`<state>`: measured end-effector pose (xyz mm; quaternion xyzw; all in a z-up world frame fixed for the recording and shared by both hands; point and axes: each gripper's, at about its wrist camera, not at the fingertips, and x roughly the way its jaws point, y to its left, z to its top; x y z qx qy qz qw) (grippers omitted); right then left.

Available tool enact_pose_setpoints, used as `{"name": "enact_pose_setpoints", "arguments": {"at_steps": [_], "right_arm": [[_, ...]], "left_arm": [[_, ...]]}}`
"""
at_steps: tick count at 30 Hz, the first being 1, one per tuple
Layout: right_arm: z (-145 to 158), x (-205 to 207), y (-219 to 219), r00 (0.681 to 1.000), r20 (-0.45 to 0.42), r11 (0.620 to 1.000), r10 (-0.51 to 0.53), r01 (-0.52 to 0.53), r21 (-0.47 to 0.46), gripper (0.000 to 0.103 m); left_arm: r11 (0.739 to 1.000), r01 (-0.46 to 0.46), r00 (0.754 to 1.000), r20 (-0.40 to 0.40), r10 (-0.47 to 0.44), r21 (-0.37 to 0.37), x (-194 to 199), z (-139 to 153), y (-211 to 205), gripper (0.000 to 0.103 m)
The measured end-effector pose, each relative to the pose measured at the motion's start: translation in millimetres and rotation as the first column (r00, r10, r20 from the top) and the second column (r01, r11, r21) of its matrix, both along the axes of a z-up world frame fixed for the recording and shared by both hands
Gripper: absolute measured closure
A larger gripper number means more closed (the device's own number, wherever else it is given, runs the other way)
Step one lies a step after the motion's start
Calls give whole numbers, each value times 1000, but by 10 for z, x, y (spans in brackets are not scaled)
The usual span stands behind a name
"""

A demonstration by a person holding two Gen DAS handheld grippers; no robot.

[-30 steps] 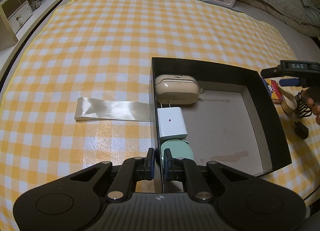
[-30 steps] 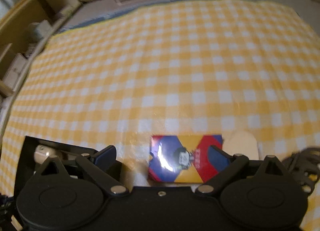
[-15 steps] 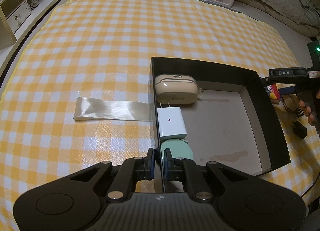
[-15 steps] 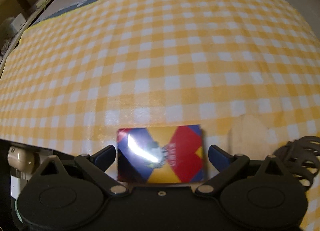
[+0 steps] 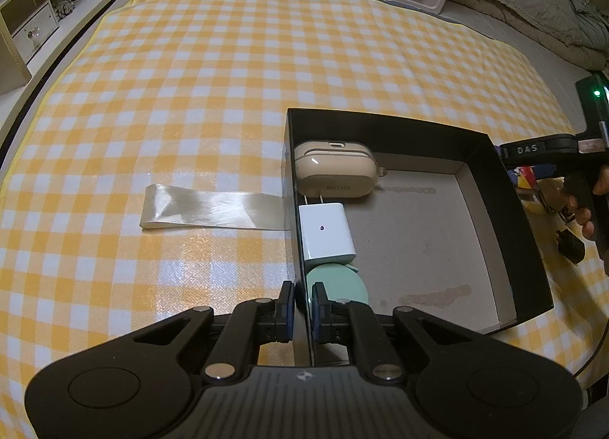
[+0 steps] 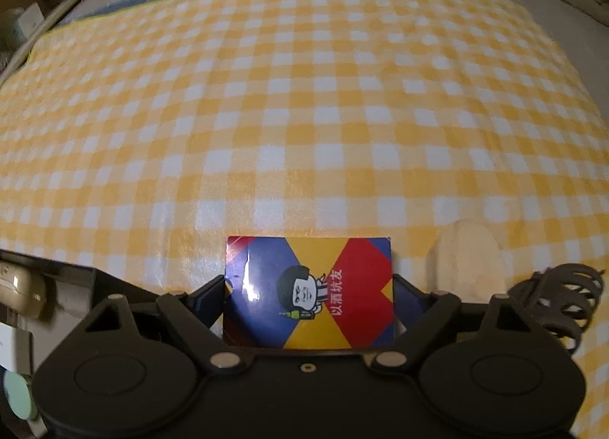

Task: Organize rigid objects
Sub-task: 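Carry the card box into the black box and release it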

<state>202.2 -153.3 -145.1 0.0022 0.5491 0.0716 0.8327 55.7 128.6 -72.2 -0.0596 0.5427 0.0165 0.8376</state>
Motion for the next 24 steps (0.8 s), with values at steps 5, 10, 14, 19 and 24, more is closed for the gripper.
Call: {"name": "enact_pose_setpoints", "arguments": {"at_steps": [5,10,14,19,24], "right_arm": [[534,-147,-209,995,101,997,-22,14,81,14],[912,-311,-208,984,177,987,-30,2,158,14],[1149,-421,-107,977,215,976,-7,-40,213,14],[1230,-511,184,978,206,962,45,-98,256,14],[1142,-568,498,985,134,941,111,-148,305,14]], "left_arm": [[1000,-1,1000,-1,1,2,3,-3,-15,93],[1000,1,1000,0,-1,5,7,-7,-25,93],[1000,2,1000,0,-2,4,12,-10,-23,93],[1000,1,1000,0,-1,3,11,-8,-20,93],[1000,2,1000,1,-2,5,8,-2,-16,93]]}}
